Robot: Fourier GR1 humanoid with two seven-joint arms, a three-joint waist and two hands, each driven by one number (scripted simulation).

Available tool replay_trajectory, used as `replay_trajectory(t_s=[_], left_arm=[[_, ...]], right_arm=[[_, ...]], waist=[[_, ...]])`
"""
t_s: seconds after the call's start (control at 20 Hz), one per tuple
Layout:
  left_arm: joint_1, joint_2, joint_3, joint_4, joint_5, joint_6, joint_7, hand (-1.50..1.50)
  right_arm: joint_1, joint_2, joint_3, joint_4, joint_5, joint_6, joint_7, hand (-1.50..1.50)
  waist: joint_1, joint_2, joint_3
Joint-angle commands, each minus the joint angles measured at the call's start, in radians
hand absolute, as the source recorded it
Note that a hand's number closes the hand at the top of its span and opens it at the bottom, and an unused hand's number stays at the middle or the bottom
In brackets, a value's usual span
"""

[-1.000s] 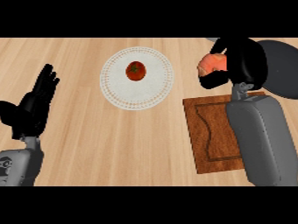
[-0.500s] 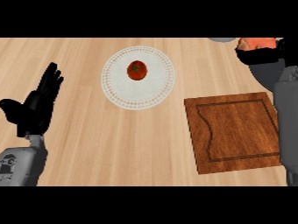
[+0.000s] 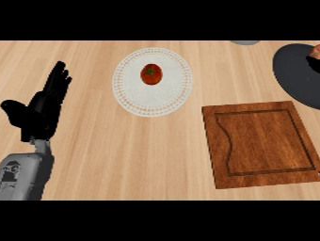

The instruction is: Pick the squash from the cutting board and place it in the pan

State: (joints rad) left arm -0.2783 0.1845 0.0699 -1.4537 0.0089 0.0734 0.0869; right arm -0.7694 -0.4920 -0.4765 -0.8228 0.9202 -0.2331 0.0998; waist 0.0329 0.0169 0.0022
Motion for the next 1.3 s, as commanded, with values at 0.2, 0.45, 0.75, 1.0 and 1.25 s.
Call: replay_trajectory(t_s=[0.2,0.45,0.75,1.0,1.25], left_arm=[[-0.011,-0.005,-0.011,0.009,0.003,-0.019,-0.009,0.0],[-0.051,-0.006,-0.002,0.003,0.01,-0.012,0.013,0.0],[-0.01,-0.014,-0.012,0.02,0.013,-0.032,-0.034,0.0],[-0.017,-0.033,-0.028,0.021,-0.006,-0.012,-0.037,0.0],[-0.014,-0.015,-0.006,0.024,0.01,-0.026,-0.037,0.0]], right_arm=[[-0.027,-0.123,-0.083,0.358,0.016,-0.21,-0.177,1.5],[-0.044,-0.176,-0.131,0.453,-0.02,-0.226,-0.247,1.5],[-0.058,-0.147,-0.212,0.587,-0.133,-0.01,-0.263,-1.5],[-0.053,-0.178,-0.247,0.617,-0.175,0.085,-0.375,-1.5],[-0.066,-0.161,-0.314,0.593,-0.241,0.006,-0.455,-1.5]], waist=[[0.037,0.016,0.004],[0.052,0.025,0.007],[0.059,0.026,0.008],[0.053,0.027,0.009],[0.053,0.024,0.008]])
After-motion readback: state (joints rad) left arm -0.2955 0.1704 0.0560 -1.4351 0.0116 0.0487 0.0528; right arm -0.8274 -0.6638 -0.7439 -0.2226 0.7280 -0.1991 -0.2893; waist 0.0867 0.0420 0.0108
